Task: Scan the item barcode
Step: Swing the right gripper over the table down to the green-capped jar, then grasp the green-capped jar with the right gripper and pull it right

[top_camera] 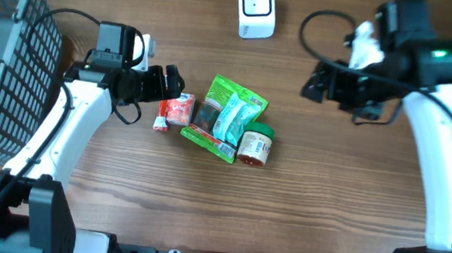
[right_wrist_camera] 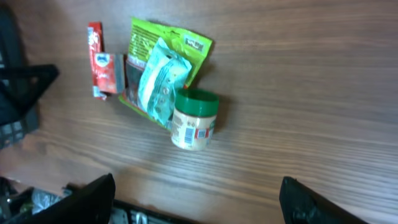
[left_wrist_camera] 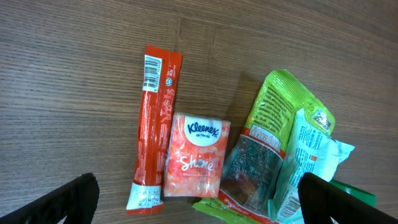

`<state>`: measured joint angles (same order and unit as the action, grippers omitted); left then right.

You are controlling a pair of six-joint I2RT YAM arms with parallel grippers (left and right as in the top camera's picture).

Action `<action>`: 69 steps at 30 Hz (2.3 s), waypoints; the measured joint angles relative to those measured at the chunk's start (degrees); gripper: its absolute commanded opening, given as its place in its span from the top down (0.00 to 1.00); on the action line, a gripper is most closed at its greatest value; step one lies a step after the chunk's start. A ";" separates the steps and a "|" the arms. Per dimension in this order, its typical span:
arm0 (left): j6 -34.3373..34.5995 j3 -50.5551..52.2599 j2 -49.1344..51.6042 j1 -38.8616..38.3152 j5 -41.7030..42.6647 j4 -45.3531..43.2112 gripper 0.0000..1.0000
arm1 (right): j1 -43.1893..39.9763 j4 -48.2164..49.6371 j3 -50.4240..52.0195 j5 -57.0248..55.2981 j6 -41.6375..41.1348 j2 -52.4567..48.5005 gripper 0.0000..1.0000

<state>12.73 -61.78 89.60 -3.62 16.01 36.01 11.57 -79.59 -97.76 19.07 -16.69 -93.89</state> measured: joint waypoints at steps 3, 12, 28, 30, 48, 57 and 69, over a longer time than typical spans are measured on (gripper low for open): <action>0.00 0.00 0.00 0.00 0.00 0.04 0.00 | 2.91 7.23 6.80 0.02 -1.53 -0.15 0.15; 0.00 0.00 0.00 0.00 0.00 0.00 0.00 | 8.31 25.40 23.74 0.02 -9.62 -0.63 0.17; 0.00 0.00 0.00 0.00 0.00 0.02 0.00 | 14.58 38.64 34.53 -5.68 -18.14 -4.50 0.17; 0.00 0.00 0.00 0.00 0.00 0.02 0.00 | 14.58 38.77 34.53 -6.54 -18.40 -4.50 0.17; 0.00 0.00 0.00 0.00 0.00 0.02 0.00 | 17.92 38.56 34.53 -5.60 -20.20 -7.50 0.14; 0.00 0.00 0.00 0.00 -0.02 0.02 0.00 | 19.52 38.23 34.62 -6.08 -20.17 -7.50 0.14; 0.00 0.00 0.00 0.00 0.00 0.02 0.00 | 19.52 36.13 34.73 -8.22 -18.67 -7.54 0.32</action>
<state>12.73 -61.78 89.60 -3.62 16.01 36.03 31.09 -43.46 -63.02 10.85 -35.35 -101.43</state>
